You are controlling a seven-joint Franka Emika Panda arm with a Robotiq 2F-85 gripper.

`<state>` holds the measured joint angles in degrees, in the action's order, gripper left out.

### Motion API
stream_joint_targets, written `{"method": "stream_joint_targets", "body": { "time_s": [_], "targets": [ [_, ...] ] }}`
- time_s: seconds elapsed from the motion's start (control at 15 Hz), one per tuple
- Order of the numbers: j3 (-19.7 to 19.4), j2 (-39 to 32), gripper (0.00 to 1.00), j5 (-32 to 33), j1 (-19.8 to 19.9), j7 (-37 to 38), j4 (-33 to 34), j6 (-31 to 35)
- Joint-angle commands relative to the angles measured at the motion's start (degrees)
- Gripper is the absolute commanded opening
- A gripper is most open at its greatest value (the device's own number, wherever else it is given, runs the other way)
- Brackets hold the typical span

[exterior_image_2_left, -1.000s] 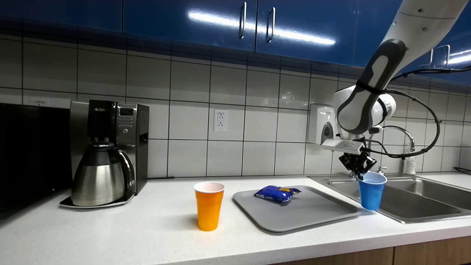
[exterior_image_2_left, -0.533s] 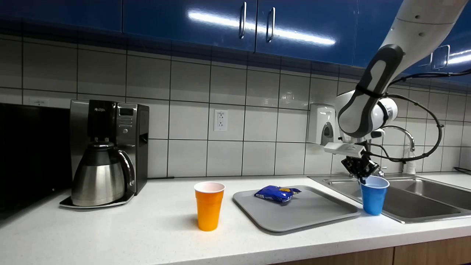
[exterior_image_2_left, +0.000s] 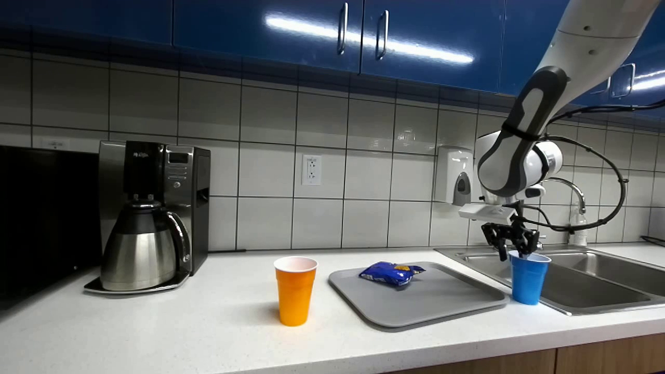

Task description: Place the cups directly onto the counter

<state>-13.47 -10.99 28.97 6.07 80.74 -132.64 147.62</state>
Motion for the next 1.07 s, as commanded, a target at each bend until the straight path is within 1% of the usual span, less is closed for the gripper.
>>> {"method": "stream_joint_targets", "body": {
  "time_s": [0.0,0.07,0.13,0.87,1.0],
  "targets": [
    [-0.8,-0.43,0.88,-0.53,-0.73,0.22,0.87,0.05],
    [-0.81,-0.3,0.97,-0.5,-0.75,0.25,0.8,0.05],
    [-0.82,-0.01,1.0,-0.33,-0.82,0.33,0.64,0.07],
    [-0.53,5.92,1.0,4.49,-2.41,2.6,-1.27,-0.16],
    [0.38,7.25,1.0,3.41,-2.13,0.98,-1.94,-0.19]
  ]
}}
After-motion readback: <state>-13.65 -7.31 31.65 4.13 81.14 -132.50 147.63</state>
